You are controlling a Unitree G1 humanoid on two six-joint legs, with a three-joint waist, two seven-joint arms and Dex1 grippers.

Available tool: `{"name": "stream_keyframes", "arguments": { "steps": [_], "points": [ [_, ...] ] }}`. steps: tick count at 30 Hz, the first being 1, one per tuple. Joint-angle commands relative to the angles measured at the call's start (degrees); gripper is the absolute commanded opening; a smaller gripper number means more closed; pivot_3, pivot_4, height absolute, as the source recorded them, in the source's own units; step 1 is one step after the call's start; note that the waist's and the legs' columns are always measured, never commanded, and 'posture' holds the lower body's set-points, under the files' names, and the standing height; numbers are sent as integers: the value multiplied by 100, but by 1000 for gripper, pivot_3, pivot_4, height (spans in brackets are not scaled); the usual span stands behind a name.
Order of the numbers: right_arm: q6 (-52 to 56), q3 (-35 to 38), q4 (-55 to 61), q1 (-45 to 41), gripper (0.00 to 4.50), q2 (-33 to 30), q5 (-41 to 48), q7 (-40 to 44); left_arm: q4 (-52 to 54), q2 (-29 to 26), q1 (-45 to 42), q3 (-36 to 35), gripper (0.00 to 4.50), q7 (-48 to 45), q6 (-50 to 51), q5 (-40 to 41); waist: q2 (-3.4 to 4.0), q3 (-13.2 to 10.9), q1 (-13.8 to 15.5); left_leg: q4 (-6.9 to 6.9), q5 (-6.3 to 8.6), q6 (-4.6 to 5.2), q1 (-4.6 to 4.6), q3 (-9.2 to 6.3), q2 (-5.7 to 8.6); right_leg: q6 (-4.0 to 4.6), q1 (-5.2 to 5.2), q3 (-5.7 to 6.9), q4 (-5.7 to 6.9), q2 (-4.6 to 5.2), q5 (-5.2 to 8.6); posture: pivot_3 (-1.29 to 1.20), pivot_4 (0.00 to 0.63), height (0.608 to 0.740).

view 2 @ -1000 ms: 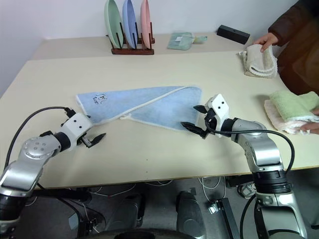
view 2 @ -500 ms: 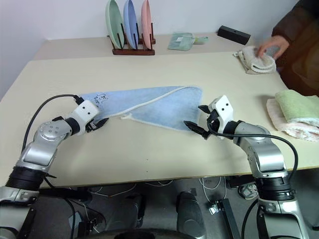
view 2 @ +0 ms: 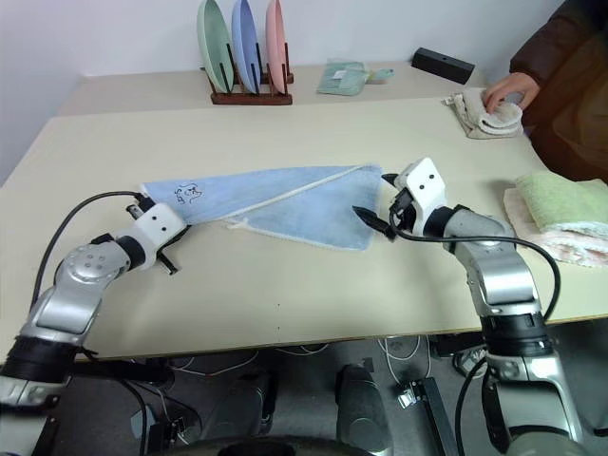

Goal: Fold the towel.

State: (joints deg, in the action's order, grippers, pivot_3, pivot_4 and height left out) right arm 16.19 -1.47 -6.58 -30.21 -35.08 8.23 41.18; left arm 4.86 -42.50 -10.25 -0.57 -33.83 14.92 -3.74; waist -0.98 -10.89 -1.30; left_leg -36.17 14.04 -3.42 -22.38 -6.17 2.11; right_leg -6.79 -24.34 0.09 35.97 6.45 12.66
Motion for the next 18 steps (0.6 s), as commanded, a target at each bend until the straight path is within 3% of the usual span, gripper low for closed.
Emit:
{"name": "stream_keyframes", "arguments": {
  "steps": [1, 8, 18],
  "points": [
    [-893, -281, -809, -444, 4500, -155, -694, -119, 523, -146, 290, -453, 40, -35, 118, 133, 1, -1, 26, 1, 0, 0, 0, 0, 0, 0, 0, 0, 0, 0, 0, 0, 150, 740],
    [-2762, -928, -3010, -1626, 4500, -57, -1690, -277, 1031, -169, 1115, -988, 40, -96, 196, 380, 2, -2, 11, 3, 0, 0, -2, 1, 1, 0, 0, 0, -4, 1, 0, 0, 150, 740],
    [-4893, -2147, -5578, -3149, 4500, 289, -3483, -1465, 1341, -116, 1506, -1104, 40, -87, 257, 420, 4, -3, -103, 7, -1, -1, -1, 1, 1, 1, -2, -2, -4, 1, 0, 0, 150, 740]
  ]
}}
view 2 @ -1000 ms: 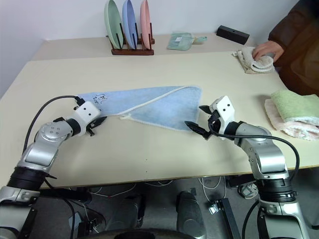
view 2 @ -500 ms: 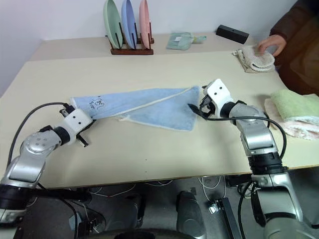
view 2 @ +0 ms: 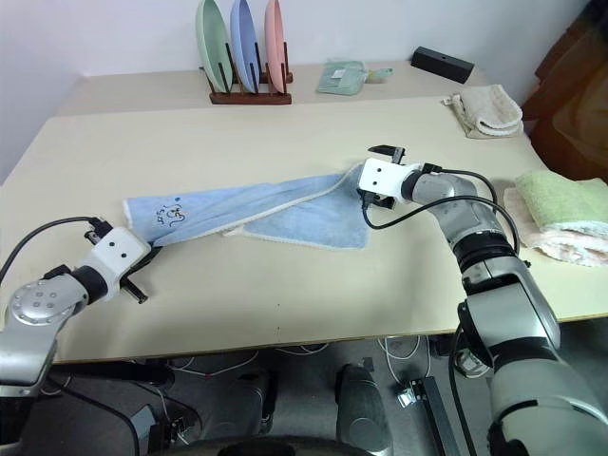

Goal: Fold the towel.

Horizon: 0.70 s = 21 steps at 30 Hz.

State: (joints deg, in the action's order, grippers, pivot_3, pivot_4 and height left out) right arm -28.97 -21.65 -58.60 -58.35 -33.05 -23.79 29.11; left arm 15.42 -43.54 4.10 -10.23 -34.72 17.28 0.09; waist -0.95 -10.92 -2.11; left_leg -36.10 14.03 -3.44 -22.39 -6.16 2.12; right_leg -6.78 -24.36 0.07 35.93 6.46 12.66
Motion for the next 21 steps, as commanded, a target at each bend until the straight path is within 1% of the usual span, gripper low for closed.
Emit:
{"name": "stream_keyframes", "arguments": {
  "steps": [1, 6, 10, 14, 21],
  "points": [
    [-454, -248, -564, -493, 4500, 136, -446, -383, 370, -17, 162, -173, 40, -33, 26, 69, 0, 0, -38, 1, 0, 0, 0, -1, 0, 0, 0, 0, 0, 0, 0, 0, 150, 740],
    [-637, -764, -1221, -1116, 4500, 349, -1144, -928, 654, -65, 588, -408, 40, -171, 32, 208, 10, -6, -75, 7, 0, -1, 1, 1, 0, 2, -10, -5, 6, -1, 1, 0, 150, 740],
    [-549, -946, -1548, -1385, 4500, 624, -1416, -1146, 878, -49, 958, -545, 40, -382, 9, 406, 10, -6, -111, 7, -1, -1, 1, 0, -1, 3, -12, -5, 10, -3, 1, 0, 150, 740],
    [-533, -1167, -1707, -1507, 4500, 781, -1694, -1303, 961, -57, 1643, -869, 40, -633, -163, 540, 15, -9, -149, 11, 0, -1, 0, -1, -1, 4, -12, -6, 8, -3, 2, 0, 150, 740],
    [-565, -1358, -1787, -1479, 4500, 917, -1942, -1482, 936, -64, 2408, -1152, 40, -1016, -528, 643, 15, -8, -187, 9, 0, -1, 2, 0, 0, 6, -12, -7, 13, -3, 3, 0, 150, 740]
  ]
}}
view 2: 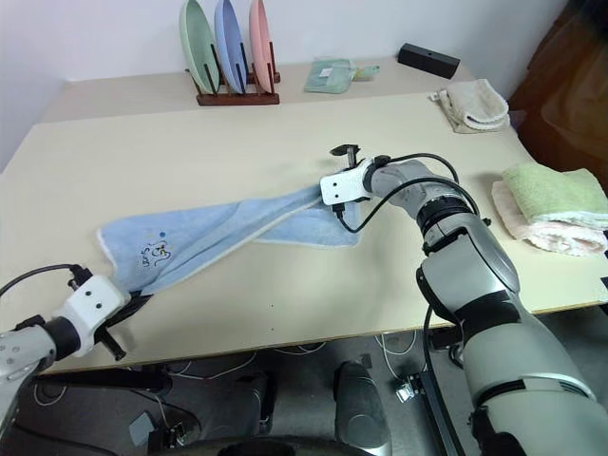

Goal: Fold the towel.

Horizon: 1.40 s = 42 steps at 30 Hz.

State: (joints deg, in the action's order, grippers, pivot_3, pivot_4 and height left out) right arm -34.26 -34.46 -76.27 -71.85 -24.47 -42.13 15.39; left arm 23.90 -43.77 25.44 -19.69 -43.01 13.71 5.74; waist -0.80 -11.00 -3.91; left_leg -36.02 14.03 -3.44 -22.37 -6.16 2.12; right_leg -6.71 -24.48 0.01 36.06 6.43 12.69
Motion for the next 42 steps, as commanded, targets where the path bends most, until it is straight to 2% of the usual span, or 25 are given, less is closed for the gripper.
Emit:
{"name": "stream_keyframes", "arguments": {
  "steps": [1, 3, 10, 23, 28, 29, 32, 35, 37, 40, 42],
  "points": [
    [-29, -62, -31, -105, 4255, 81, -98, -93, 62, -23, 337, -237, 12, -184, -215, 61, 1, 1, -12, 2, 0, 0, 1, 0, 0, 1, 0, 0, -1, 0, 1, 0, 150, 740],
    [-44, -63, -36, -67, 3651, 91, -106, -103, 13, 0, 374, -267, 0, -143, -254, 19, 2, 0, -15, 4, 0, 0, 3, 0, -1, 3, 0, 0, 0, -1, 2, 0, 150, 740],
    [-184, 10, 17, 27, 68, -20, -36, -143, -59, 14, 316, -272, 0, -31, -274, -1, 3, 0, -11, 4, 0, 0, 3, 0, -1, 4, 0, 0, 1, -2, 2, 0, 150, 740],
    [-837, 484, 597, 420, 19, -801, 586, 526, -96, -19, -607, -139, 0, -78, 165, 233, 3, 0, -6, 0, 0, 0, 1, -1, -1, 3, 1, 1, 1, -2, 2, 0, 150, 740],
    [-910, 994, 1154, 570, 19, -1281, 1217, 1259, -316, -92, -1497, -268, 0, 6, 351, 541, 3, -2, 31, -5, 0, 0, -1, -1, 0, 2, 2, 1, 2, -1, 2, 0, 150, 740],
    [-843, 1084, 1215, 531, 19, -1343, 1303, 1339, -524, -144, -1828, -224, 0, 51, 326, 521, 4, -2, 35, -5, 0, 0, -1, -1, 0, 2, 2, 1, 1, -1, 1, 0, 150, 740],
    [-428, 1329, 1110, 24, 19, -1411, 1398, 1242, -1952, -262, -3773, 217, 0, 579, -43, 54, 4, -8, 103, -8, -1, 0, 4, -3, 0, 2, 8, 4, 6, -1, 1, 0, 150, 740],
    [70, 1358, 853, -778, 19, -1460, 1153, 613, -3856, -198, -6103, 694, 0, 1170, -662, -437, 2, -16, 126, -19, -9, -12, 0, -8, 1, 4, 5, 5, 11, -8, -3, 0, 150, 740],
    [292, 1351, 724, -1224, 19, -1483, 1067, 255, -4959, -155, -7299, 889, 0, 1523, -1173, -685, 2, -14, 117, -14, -13, -18, -8, -6, 1, 4, -5, 4, 4, -7, -7, 0, 150, 740],
    [413, 1433, 674, -1767, 19, -1550, 1089, 19, -6270, -193, -8700, 1041, 0, 1920, -1835, -903, -1, -12, 93, 12, -14, -25, -9, 3, 2, -5, -13, 4, 1, -2, 0, 0, 150, 740],
    [327, 1503, 720, -1884, 19, -1604, 1189, 148, -6733, -266, -9096, 1107, 0, 1838, -2155, -911, -1, -12, 48, 15, -11, -22, -23, 11, 4, -12, -27, 4, -4, 3, 4, 0, 150, 740]
  ]
}}
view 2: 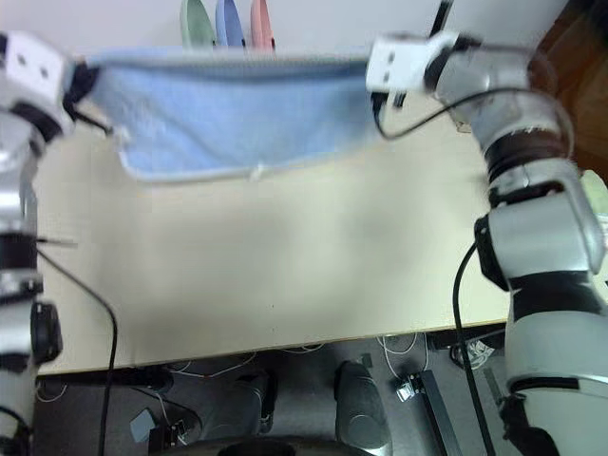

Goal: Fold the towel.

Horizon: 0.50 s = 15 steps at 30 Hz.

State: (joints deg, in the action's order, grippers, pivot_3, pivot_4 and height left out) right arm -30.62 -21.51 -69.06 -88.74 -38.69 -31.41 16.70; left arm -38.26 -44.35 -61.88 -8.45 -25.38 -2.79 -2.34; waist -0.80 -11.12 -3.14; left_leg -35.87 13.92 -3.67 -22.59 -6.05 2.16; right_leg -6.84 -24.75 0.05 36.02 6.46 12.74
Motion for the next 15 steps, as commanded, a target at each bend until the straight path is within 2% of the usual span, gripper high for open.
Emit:
{"name": "stream_keyframes", "arguments": {
  "steps": [1, 5, 9, 13, 15],
  "points": [
    [-112, 264, 48, -183, 19, -206, 221, 179, -613, -247, -408, 0, 0, -79, -606, -61, 0, 0, -56, 4, 4, 6, -2, 14, 3, -5, -4, 0, -1, 9, 3, 0, 150, 740],
    [-438, 531, 428, 268, 19, -282, 797, 1244, -141, -493, 291, -33, 0, -1020, -618, 278, 0, 0, -130, -1, 11, 19, 1, 52, 8, -16, -6, -4, -1, 29, 9, 0, 150, 740],
    [-476, 643, 1669, 1658, 19, -517, 1626, 2917, 1383, -825, 2268, -310, 0, -2061, -39, 900, 1, 0, -177, -17, 28, 49, 14, 70, 0, -16, -5, -16, 9, 26, 9, 0, 150, 740],
    [562, 849, 3820, 3568, 19, -1077, 2592, 4263, 3414, -1114, 4683, -948, 0, -2712, 1030, 1549, 4, -2, -158, -23, 35, 62, 2, 69, -6, -15, -12, -21, 19, 24, 8, 0, 150, 740],
    [1170, 997, 4749, 4269, 19, -1369, 2923, 4677, 4153, -1234, 5540, -1229, 0, -2889, 1418, 1707, 13, -9, -83, -26, 44, 75, -5, 76, -6, -15, -19, -29, 18, 25, 8, 0, 150, 740]
  ]
}}
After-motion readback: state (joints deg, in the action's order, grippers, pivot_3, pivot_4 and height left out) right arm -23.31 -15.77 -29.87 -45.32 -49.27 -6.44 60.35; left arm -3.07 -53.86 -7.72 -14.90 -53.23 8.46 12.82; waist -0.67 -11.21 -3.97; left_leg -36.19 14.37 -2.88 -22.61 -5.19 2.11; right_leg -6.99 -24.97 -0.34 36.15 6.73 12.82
